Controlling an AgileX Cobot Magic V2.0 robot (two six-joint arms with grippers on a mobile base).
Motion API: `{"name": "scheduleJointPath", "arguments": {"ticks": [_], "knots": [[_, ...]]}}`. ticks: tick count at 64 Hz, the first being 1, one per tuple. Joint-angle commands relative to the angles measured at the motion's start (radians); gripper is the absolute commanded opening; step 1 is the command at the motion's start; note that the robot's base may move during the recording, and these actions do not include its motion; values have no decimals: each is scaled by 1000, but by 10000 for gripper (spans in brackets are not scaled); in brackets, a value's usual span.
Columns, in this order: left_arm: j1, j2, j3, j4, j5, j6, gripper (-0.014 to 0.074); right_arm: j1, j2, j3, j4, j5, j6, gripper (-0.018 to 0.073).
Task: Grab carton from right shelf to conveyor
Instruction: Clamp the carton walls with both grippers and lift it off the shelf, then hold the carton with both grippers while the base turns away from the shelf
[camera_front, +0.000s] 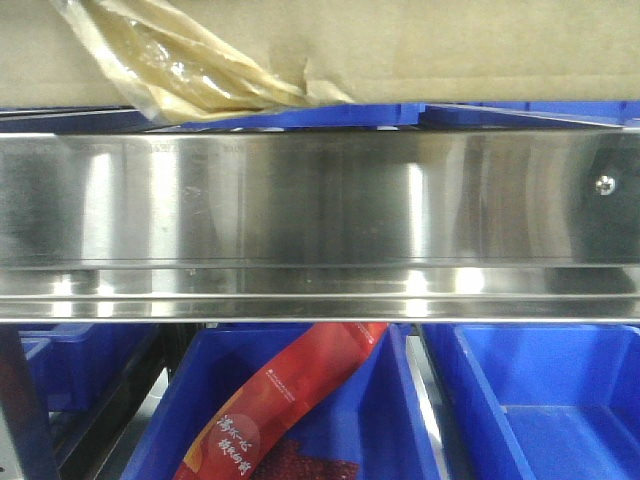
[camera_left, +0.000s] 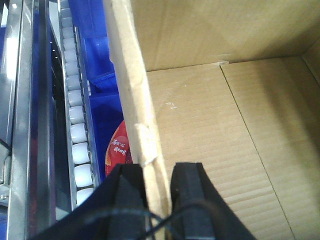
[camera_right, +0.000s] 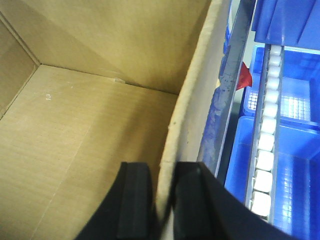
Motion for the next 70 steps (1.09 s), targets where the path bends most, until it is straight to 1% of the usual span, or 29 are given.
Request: {"name": "scheduleJointPath", "arguments": {"ticks": [1, 70], "knots": [[3, -23, -4, 45, -6, 6, -10, -5, -19, -2, -57, -33, -22, -70], [3, -23, -4, 45, -6, 6, -10, -5, -19, -2, -57, -35, -22, -70]]}}
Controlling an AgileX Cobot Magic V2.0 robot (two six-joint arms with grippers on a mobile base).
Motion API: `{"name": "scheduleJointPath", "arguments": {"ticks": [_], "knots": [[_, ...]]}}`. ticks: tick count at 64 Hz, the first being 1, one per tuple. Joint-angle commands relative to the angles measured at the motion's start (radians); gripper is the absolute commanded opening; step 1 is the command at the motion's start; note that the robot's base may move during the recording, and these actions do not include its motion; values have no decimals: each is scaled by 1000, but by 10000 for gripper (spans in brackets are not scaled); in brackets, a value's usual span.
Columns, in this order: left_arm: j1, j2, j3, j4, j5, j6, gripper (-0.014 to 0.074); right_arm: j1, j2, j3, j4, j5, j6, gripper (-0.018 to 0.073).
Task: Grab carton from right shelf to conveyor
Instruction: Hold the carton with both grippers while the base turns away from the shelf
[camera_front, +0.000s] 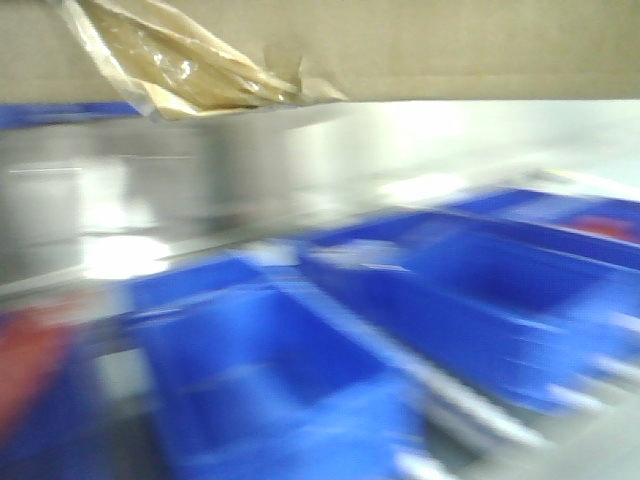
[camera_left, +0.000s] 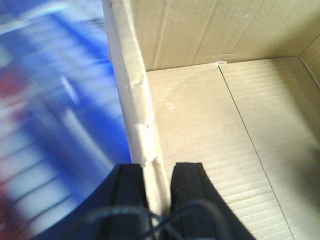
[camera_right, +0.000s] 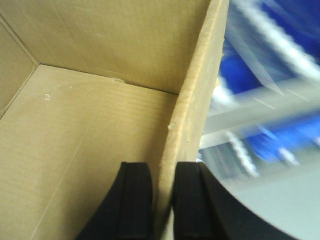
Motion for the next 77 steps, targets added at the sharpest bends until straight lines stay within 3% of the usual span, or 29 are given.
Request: {"name": "scheduleJointPath", "arguments": {"ticks": [1, 77], "knots": [[3, -15, -4, 41, -6, 6, -10, -5, -19, -4, -59, -27, -22, -70], [3, -15, -4, 41, -6, 6, -10, -5, -19, -4, -59, -27, -22, -70]]}}
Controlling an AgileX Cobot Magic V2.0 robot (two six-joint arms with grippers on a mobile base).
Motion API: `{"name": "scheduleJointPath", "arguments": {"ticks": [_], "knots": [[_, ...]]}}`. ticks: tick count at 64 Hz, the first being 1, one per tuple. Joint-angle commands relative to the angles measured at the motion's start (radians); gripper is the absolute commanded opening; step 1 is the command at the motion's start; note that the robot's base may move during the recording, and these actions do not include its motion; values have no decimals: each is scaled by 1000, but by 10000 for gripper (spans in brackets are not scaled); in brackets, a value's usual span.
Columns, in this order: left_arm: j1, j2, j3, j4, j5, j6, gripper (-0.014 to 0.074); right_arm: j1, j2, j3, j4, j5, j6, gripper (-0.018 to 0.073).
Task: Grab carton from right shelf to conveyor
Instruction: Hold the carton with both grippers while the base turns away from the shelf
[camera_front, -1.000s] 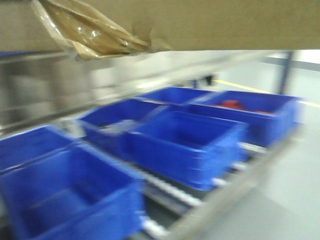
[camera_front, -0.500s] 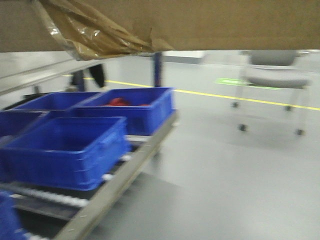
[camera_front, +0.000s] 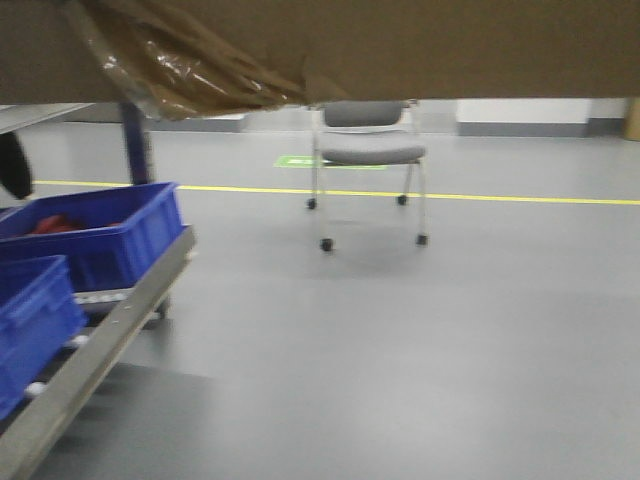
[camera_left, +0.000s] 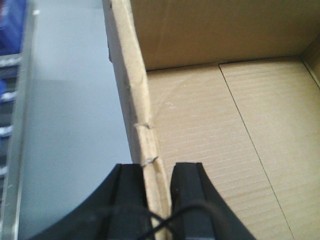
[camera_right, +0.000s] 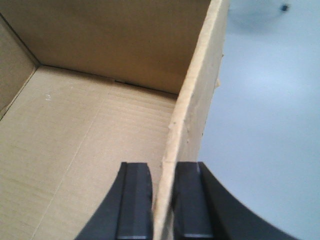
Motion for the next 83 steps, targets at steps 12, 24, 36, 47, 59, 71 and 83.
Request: {"name": "scheduleJointPath", "arguments": {"ticks": [12, 24, 36, 47, 59, 71, 83], "knots": [[3, -15, -4, 43, -4, 6, -10, -5, -17, -4, -59, -27, -22, -70], [3, -15, -4, 45, -4, 6, -10, -5, -17, -4, -59, -27, -22, -70], [3, -15, -4, 45, -4, 6, -10, -5, -17, -4, -59, -27, -22, -70], [3, -15, -4, 45, -4, 6, -10, -5, -17, -4, -59, -27, -22, -70], [3, -15, -4, 45, -4, 6, -10, -5, -17, -4, -59, -27, -22, -70], [3, -15, -4, 45, -4, 6, -10, -5, -17, -4, -59, -27, -22, -70], [3, -15, -4, 45, -4, 6, -10, -5, -17, -4, -59, -29, -22, -70]]}}
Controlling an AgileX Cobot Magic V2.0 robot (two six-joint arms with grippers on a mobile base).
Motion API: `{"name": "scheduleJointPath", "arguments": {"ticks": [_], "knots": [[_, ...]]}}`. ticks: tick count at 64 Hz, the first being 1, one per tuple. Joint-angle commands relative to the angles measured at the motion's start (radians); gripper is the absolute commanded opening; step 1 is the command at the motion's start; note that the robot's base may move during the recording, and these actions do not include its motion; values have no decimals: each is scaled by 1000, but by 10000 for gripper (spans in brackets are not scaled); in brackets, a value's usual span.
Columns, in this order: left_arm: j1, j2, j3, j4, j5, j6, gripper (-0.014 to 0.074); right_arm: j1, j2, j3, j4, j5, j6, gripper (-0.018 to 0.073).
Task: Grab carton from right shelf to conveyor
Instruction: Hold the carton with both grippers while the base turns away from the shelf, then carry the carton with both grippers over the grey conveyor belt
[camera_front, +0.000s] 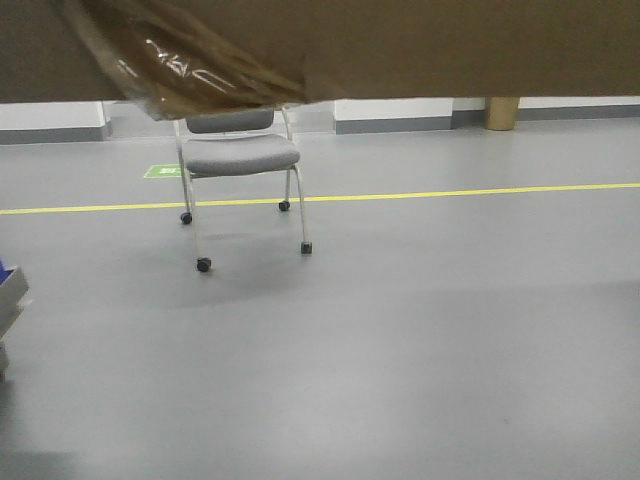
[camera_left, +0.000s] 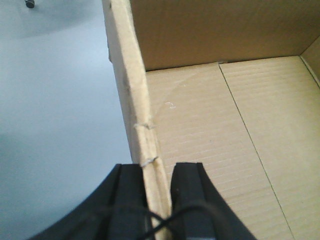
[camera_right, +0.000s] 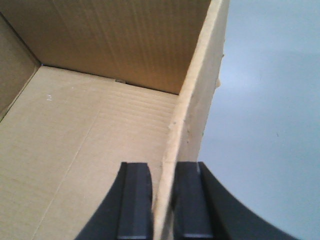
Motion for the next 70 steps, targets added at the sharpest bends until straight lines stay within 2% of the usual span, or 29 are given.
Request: {"name": "scheduleJointPath", "arguments": {"ticks": [1, 19, 29, 70], "knots": [[3, -15, -4, 45, -6, 6, -10, -5, -12, -4, -57, -29, -22, -70], [3, -15, -4, 48, -6, 6, -10, -5, -12, -4, -57, -30, -22, -70], [3, -15, -4, 78, -6, 6, -10, -5, -12, -4, -57, -33, -22, -70], [3, -15, -4, 86, -6, 6, -10, -5, -12, -4, -57, -51, -22, -70]]}}
